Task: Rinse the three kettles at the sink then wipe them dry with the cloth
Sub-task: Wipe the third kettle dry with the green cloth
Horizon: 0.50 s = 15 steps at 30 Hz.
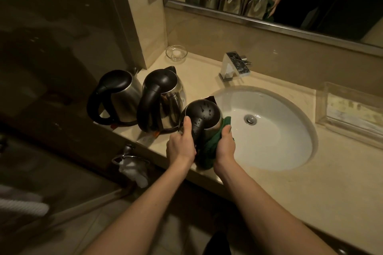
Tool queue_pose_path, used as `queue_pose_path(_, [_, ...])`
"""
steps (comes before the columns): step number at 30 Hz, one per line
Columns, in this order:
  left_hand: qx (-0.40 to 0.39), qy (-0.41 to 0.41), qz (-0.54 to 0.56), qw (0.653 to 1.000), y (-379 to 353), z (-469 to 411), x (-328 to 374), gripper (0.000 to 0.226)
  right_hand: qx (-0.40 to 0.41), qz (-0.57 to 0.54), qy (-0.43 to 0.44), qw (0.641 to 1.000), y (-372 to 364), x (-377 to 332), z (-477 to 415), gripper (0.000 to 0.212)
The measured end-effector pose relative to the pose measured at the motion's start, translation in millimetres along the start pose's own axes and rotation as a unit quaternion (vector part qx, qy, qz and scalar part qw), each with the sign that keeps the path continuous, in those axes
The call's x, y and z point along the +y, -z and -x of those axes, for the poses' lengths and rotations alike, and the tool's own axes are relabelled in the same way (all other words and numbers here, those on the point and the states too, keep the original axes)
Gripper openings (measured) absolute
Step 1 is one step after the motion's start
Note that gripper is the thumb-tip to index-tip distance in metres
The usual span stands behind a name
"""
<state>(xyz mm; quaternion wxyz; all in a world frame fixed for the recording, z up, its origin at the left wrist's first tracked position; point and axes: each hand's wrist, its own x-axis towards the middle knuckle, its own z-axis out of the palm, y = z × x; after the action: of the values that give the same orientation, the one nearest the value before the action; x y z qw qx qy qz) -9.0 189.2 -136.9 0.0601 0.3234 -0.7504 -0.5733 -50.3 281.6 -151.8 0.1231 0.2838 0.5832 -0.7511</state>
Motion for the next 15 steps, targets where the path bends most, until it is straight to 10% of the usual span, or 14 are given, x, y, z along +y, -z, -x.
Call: queue_pose_path(15, [0.010, 0.015, -0.018, 1.000, -2, 2, -3, 0.119, -0.041, 0.069, 0.065, 0.995, 2, -17, 5, 0.050])
